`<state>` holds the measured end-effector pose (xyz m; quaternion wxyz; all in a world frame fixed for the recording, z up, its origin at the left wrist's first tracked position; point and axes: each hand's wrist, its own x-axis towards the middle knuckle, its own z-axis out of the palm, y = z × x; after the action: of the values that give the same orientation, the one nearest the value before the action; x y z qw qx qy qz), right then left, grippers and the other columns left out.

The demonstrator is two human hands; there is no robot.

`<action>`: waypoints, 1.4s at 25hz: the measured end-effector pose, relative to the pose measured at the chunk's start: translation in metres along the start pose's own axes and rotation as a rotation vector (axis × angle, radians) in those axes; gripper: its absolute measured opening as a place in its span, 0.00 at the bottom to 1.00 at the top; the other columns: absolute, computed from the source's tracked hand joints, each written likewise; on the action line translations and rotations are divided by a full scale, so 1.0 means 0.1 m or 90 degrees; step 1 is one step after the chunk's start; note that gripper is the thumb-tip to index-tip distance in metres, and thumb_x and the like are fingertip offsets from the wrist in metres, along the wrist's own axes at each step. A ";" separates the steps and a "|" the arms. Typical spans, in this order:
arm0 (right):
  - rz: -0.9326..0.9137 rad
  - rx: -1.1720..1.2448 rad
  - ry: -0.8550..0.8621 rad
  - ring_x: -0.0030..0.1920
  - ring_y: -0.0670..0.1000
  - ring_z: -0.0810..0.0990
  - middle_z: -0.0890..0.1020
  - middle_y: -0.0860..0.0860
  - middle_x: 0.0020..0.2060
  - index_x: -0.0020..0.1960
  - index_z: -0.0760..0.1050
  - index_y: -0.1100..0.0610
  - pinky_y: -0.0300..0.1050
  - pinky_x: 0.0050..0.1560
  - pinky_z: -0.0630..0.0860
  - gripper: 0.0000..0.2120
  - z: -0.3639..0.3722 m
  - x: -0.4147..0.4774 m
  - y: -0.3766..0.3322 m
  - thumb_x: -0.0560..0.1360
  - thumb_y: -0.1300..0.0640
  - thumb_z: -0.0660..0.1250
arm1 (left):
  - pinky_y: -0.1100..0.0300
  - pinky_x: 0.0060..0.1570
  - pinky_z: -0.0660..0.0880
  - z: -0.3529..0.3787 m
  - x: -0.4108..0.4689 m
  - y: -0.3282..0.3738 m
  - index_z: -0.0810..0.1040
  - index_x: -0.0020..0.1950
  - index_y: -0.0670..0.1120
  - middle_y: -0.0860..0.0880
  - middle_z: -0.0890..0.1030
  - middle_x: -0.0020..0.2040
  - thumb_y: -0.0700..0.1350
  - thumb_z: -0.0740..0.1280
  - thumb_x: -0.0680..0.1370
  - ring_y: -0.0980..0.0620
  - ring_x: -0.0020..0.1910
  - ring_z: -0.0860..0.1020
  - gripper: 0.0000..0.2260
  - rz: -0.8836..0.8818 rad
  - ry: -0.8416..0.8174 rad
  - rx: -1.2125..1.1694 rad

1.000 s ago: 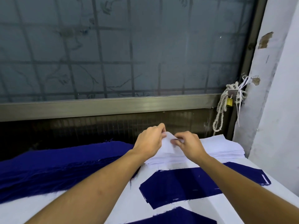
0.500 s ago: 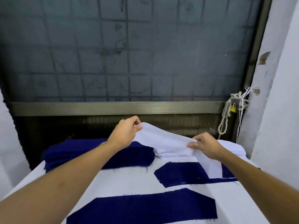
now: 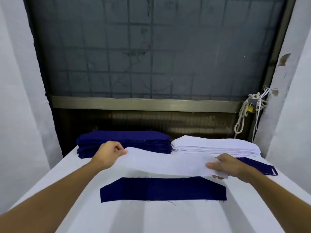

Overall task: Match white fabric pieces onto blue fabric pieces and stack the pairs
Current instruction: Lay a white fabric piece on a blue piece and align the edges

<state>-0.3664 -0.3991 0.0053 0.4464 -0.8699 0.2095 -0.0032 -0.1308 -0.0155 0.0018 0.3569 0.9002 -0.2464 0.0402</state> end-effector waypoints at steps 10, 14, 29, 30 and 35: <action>-0.012 -0.036 0.227 0.48 0.60 0.83 0.84 0.58 0.42 0.47 0.81 0.62 0.52 0.49 0.77 0.17 0.69 -0.17 0.53 0.77 0.47 0.70 | 0.58 0.36 0.73 0.45 -0.46 -0.53 0.75 0.43 0.53 0.53 0.80 0.41 0.57 0.66 0.80 0.53 0.37 0.78 0.10 -0.157 -0.002 0.117; -0.038 -0.159 0.331 0.41 0.58 0.80 0.79 0.54 0.35 0.40 0.75 0.62 0.51 0.45 0.76 0.16 0.90 -0.16 0.64 0.76 0.49 0.67 | 0.58 0.37 0.76 0.66 -0.61 -0.67 0.74 0.42 0.56 0.56 0.80 0.39 0.54 0.63 0.82 0.55 0.39 0.79 0.09 -0.159 0.050 0.126; -0.077 -0.212 0.392 0.47 0.48 0.72 0.73 0.44 0.44 0.50 0.73 0.51 0.42 0.44 0.71 0.06 0.93 -0.16 0.73 0.76 0.57 0.69 | 0.54 0.40 0.76 0.77 -0.67 -0.73 0.73 0.43 0.54 0.54 0.79 0.44 0.49 0.68 0.81 0.54 0.43 0.76 0.08 -0.110 0.145 0.040; -0.078 -0.226 0.395 0.48 0.48 0.71 0.73 0.44 0.44 0.51 0.73 0.51 0.43 0.45 0.72 0.06 0.93 -0.15 0.74 0.76 0.58 0.69 | 0.53 0.41 0.77 0.77 -0.68 -0.72 0.73 0.44 0.53 0.54 0.79 0.45 0.47 0.67 0.81 0.53 0.44 0.76 0.07 -0.103 0.148 0.047; -0.088 -0.296 0.394 0.47 0.49 0.71 0.73 0.44 0.40 0.45 0.76 0.51 0.47 0.45 0.74 0.06 0.94 -0.16 0.72 0.77 0.61 0.66 | 0.52 0.41 0.78 0.76 -0.72 -0.69 0.73 0.49 0.51 0.52 0.78 0.44 0.42 0.63 0.80 0.52 0.42 0.77 0.04 -0.109 0.126 0.048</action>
<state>-0.3889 -0.3575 -0.1045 0.1517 -0.9178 0.2702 -0.2483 -0.1688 0.0068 -0.1148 0.3472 0.9224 -0.1306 0.1076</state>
